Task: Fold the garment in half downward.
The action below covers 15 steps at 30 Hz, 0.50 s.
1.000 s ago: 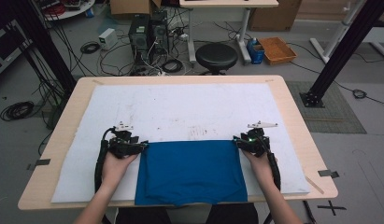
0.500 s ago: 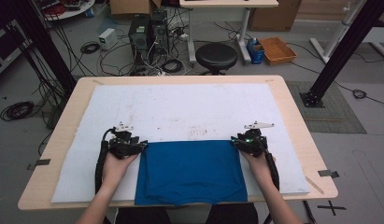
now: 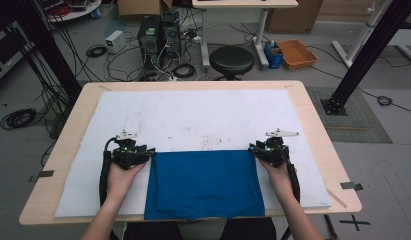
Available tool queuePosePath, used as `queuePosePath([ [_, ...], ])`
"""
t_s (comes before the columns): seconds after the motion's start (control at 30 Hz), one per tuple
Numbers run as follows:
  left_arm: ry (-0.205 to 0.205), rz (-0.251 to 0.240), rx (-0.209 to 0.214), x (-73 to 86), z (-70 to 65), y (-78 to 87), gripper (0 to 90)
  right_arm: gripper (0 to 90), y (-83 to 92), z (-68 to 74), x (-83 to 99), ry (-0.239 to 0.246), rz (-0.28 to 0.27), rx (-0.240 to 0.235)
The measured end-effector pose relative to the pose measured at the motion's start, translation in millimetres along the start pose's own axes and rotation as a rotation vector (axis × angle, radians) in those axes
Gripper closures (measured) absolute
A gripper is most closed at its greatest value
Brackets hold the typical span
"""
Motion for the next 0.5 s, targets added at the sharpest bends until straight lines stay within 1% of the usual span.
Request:
queuePosePath([
  [0.03, 0.0, 0.0, 0.0, 0.0, 0.0, 0.0, 54.7, 63.1, 0.6, -0.6, -0.3, -0.001, -0.001, 0.001],
  [0.07, -0.008, 0.005, 0.006, 0.3, -1.9, -0.3, 54.7, 63.1, 0.6, -0.6, -0.3, -0.001, -0.001, 0.001],
  [0.13, -0.03, 0.015, 0.021, 0.7, -6.6, -1.0, 59.1, 62.8, -1.4, -0.6, 1.1, -0.011, 0.018, -0.016],
  [0.17, -0.058, 0.025, 0.024, 1.4, -11.0, -2.3, 63.9, 62.9, -2.9, -0.2, 2.1, -0.007, 0.029, -0.021],
  [0.2, -0.058, 0.025, 0.024, 1.4, -11.0, -2.3, 68.2, 64.3, -4.3, 0.3, 3.0, -0.002, 0.037, -0.021],
  [0.23, -0.074, 0.035, 0.022, 2.3, -12.3, -3.6, 73.4, 64.3, -4.3, 0.3, 3.0, -0.002, 0.037, -0.021],
  [0.27, -0.09, 0.047, 0.02, 3.7, -13.2, -5.4, 73.4, 66.5, -5.5, 0.9, 4.0, 0.006, 0.051, -0.021],
  [0.3, -0.107, 0.042, 0.003, 4.3, -13.4, -5.9, 80.1, 71.1, -6.6, 1.9, 4.7, 0.02, 0.058, -0.013],
  [0.33, -0.099, 0.034, 0.012, 4.4, -13.5, -6.2, 82.2, 74.8, -6.5, 1.7, 4.6, 0.025, 0.058, -0.012],
  [0.37, -0.103, 0.038, 0.014, 4.4, -13.1, -5.8, 84.0, 79.4, -5.9, 1.4, 4.7, 0.022, 0.063, -0.018],
  [0.4, -0.103, 0.038, 0.014, 4.4, -13.1, -5.8, 84.7, 81.5, -5.5, 1.3, 4.6, 0.019, 0.066, -0.029],
  [0.5, -0.106, 0.034, 0.016, 3.6, -13.5, -6.1, 85.8, 84.7, -4.6, 1.4, 3.7, 0.02, 0.06, -0.027],
])
Point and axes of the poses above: each handheld gripper's, and its own axes: y roughly backward along the jaws, x roughly out of its underside, z roughly to its left, the point moved 5 cm from there along -y, roughly forward along the jaws, and after that the axes turned 5 degrees about -y, right-handed, at the moved point
